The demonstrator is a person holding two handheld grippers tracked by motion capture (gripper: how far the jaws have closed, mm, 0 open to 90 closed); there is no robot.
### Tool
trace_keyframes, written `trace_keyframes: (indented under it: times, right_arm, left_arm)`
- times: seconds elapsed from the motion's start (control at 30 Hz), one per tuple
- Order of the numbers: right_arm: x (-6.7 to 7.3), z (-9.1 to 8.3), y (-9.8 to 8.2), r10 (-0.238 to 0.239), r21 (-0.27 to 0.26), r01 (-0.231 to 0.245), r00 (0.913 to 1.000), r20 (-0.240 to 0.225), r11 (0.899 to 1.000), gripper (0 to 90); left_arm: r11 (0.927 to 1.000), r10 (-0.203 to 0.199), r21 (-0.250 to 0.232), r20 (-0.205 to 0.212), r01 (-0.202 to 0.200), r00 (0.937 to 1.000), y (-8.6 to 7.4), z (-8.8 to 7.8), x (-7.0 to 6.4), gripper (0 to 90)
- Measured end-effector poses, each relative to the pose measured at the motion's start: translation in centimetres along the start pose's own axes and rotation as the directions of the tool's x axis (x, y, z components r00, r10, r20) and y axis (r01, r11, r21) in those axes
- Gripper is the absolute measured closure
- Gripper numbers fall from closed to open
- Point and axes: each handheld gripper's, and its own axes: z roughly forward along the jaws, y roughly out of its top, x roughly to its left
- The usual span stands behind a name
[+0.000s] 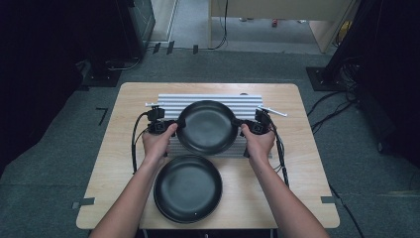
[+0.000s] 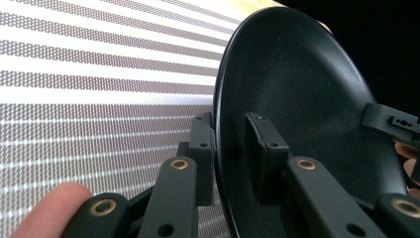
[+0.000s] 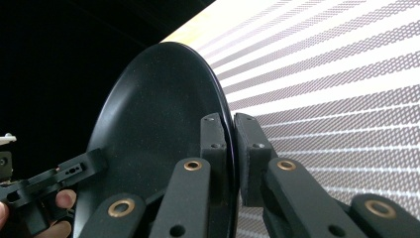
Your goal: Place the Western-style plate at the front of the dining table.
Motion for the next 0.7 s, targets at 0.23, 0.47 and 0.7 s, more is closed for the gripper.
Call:
trace_keyframes:
  times: [0.23, 0.47, 0.7]
  right_arm:
    - [-1.3, 2.2, 0.4, 0.035, 0.009, -0.035, 0.9985, 0.042, 0.999, 84.2]
    - [-2.3, 3.9, 0.7, 0.041, 0.016, -0.042, 0.9967, 0.071, 0.999, 84.0]
    - [-3.4, 4.7, 1.4, 0.058, 0.005, -0.058, 0.9939, 0.094, 0.998, 83.2]
  left_arm:
    - [0.998, -0.041, 0.047, -0.036, 0.042, 0.9985, 1.0, 2.8, 1.5, 74.3]
    - [0.9948, -0.075, 0.064, -0.056, 0.078, 0.9956, 1.2, 4.4, 2.5, 74.0]
    - [0.993, -0.078, 0.083, -0.067, 0.084, 0.9947, 1.7, 5.9, 2.2, 74.4]
